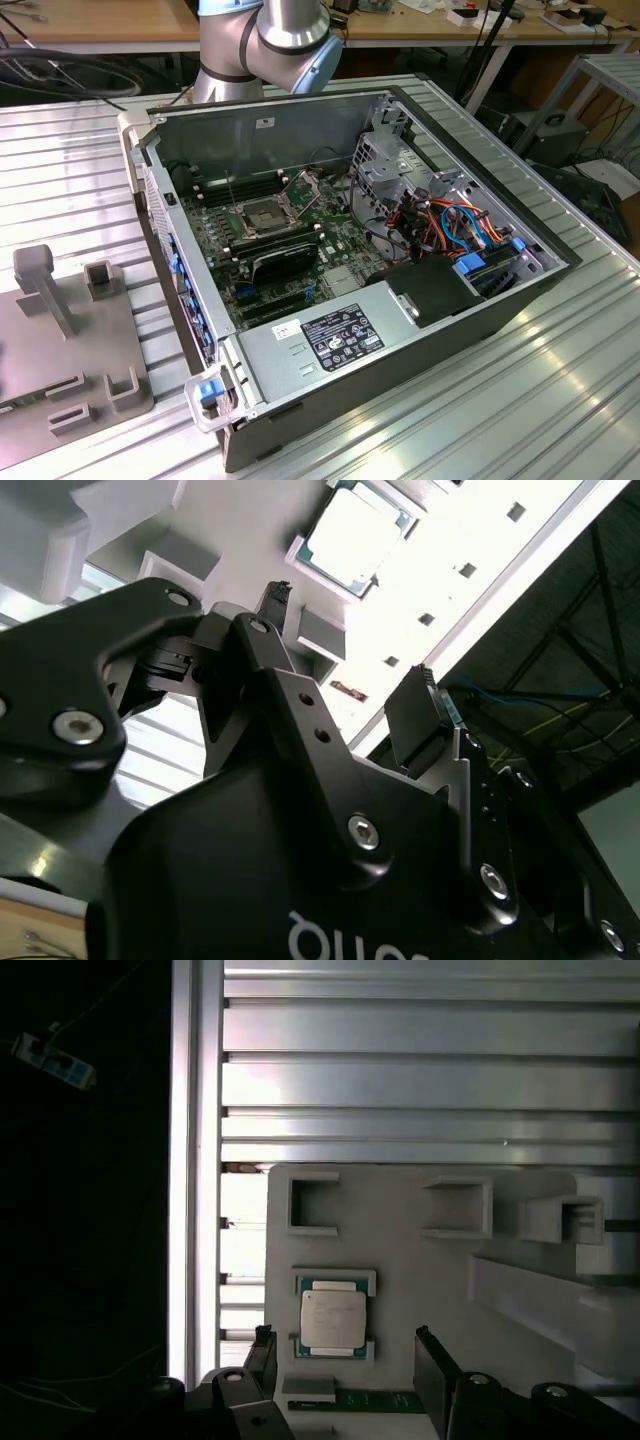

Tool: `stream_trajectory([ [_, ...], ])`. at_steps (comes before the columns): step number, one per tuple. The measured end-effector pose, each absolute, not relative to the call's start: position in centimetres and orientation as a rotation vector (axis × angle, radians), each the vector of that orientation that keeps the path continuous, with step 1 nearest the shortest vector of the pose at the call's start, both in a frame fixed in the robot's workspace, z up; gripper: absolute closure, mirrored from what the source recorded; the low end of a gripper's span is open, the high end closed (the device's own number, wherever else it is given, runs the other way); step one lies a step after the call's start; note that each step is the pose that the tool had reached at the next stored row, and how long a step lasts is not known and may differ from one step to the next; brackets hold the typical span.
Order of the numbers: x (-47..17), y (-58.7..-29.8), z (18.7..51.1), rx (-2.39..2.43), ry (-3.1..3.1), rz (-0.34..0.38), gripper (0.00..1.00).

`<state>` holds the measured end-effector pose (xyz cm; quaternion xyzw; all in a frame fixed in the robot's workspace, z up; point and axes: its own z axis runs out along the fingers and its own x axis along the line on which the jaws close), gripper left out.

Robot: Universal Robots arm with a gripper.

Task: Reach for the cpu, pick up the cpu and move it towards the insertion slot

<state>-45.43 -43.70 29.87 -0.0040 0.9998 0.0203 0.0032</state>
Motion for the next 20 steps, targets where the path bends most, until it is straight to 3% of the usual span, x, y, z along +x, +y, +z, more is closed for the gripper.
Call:
stream_trajectory([
  [10, -45.4, -43.7, 27.3, -0.013, 3.135, 0.064, 0.34],
  [20, -45.4, -43.7, 27.2, -0.013, 3.135, 0.063, 0.34],
])
